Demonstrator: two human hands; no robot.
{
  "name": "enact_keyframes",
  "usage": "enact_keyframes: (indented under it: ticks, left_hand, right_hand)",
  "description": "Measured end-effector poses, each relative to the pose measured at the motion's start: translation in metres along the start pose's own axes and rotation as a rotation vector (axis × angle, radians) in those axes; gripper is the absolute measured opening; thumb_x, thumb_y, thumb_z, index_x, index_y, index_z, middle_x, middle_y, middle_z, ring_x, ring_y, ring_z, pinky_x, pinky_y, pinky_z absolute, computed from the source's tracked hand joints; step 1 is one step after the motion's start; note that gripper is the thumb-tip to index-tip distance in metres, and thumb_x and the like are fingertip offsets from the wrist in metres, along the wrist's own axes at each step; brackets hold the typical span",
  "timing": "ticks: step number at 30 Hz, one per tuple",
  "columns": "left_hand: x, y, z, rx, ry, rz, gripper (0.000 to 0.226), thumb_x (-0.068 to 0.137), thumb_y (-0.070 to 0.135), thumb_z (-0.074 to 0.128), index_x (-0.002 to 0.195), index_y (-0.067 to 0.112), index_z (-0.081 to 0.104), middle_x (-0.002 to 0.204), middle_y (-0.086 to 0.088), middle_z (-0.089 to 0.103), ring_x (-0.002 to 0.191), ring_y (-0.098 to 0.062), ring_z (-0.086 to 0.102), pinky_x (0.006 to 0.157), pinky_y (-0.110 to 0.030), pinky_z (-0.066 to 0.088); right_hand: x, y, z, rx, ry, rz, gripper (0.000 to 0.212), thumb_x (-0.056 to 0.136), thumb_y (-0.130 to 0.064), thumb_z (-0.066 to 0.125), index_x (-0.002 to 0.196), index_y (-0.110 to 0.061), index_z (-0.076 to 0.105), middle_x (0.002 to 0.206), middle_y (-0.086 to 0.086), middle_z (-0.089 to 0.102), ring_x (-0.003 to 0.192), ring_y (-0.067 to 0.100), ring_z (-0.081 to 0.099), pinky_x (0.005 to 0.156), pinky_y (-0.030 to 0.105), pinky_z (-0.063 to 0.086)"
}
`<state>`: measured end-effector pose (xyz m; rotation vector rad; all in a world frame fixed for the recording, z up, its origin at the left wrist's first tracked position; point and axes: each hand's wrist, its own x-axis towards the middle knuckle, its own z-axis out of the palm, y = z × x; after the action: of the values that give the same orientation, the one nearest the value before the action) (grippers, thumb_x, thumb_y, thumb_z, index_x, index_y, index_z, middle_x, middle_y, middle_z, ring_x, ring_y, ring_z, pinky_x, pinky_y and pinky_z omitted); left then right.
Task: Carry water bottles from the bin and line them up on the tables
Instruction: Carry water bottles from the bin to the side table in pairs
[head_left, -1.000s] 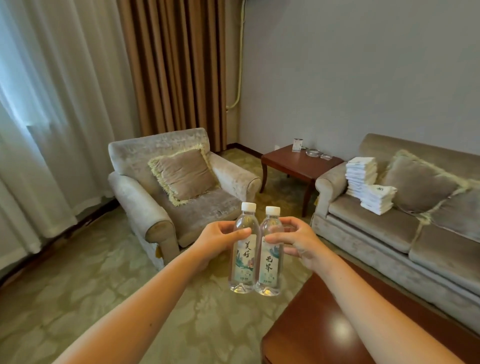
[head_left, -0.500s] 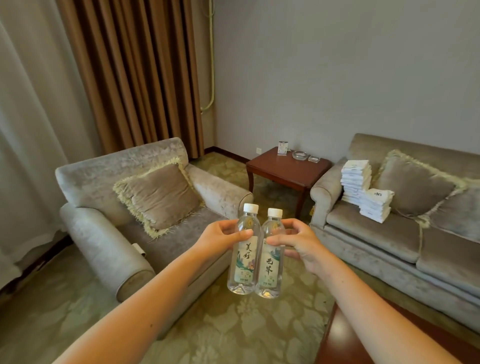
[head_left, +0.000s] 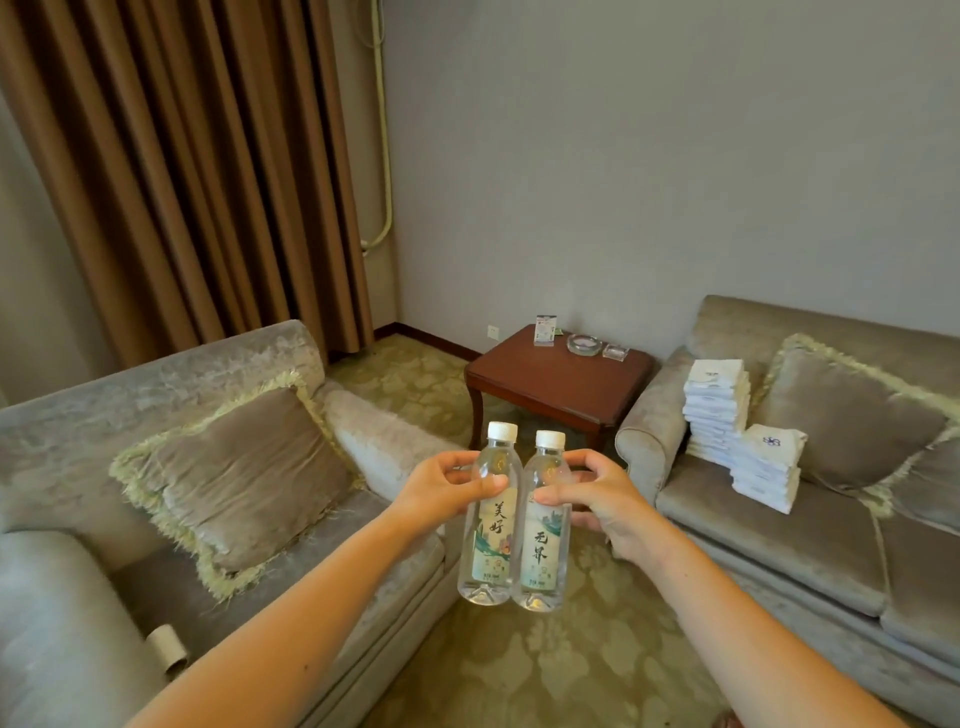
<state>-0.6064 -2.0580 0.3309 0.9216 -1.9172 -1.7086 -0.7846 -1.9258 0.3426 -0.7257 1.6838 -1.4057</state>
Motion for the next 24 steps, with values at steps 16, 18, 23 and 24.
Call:
enact_keyframes:
  ticks: [16, 18, 23, 24]
  left_hand:
    - [0.325, 0.034, 0.008, 0.018, -0.029, 0.04, 0.049, 0.08, 0.032, 0.079, 0.124, 0.02, 0.06, 0.108, 0.005, 0.073, 0.099, -0.007, 0.069, 0.085, -0.023, 0.055]
    - [0.375, 0.036, 0.003, 0.026, -0.042, 0.052, 0.054, 0.079, 0.033, 0.08, 0.127, 0.019, 0.06, 0.11, 0.004, 0.073, 0.101, -0.009, 0.069, 0.091, -0.029, 0.055]
    - [0.504, 0.054, -0.016, 0.064, -0.084, 0.086, 0.059, 0.077, 0.035, 0.08, 0.129, 0.017, 0.059, 0.111, 0.004, 0.073, 0.102, -0.01, 0.069, 0.094, -0.036, 0.056]
    - [0.528, 0.059, -0.018, 0.069, -0.096, 0.092, 0.058, 0.077, 0.036, 0.08, 0.129, 0.018, 0.059, 0.112, 0.004, 0.072, 0.103, -0.01, 0.069, 0.094, -0.036, 0.056]
  right_hand:
    - [0.312, -0.057, -0.089, -0.044, 0.035, 0.026, 0.051, 0.065, -0.004, 0.089, 0.107, -0.018, 0.064, 0.109, 0.014, 0.07, 0.09, 0.02, 0.073, 0.066, 0.03, 0.058]
    - [0.358, -0.065, -0.096, -0.044, 0.048, 0.017, 0.051, 0.065, -0.005, 0.089, 0.108, -0.018, 0.064, 0.11, 0.014, 0.069, 0.091, 0.02, 0.073, 0.067, 0.03, 0.058]
    - [0.47, -0.095, -0.112, -0.039, 0.09, 0.003, 0.053, 0.065, -0.005, 0.089, 0.111, -0.016, 0.063, 0.112, 0.012, 0.068, 0.097, 0.023, 0.071, 0.075, 0.035, 0.06]
    - [0.49, -0.101, -0.116, -0.029, 0.098, -0.002, 0.053, 0.066, -0.005, 0.089, 0.111, -0.016, 0.063, 0.112, 0.012, 0.068, 0.096, 0.022, 0.071, 0.074, 0.035, 0.06]
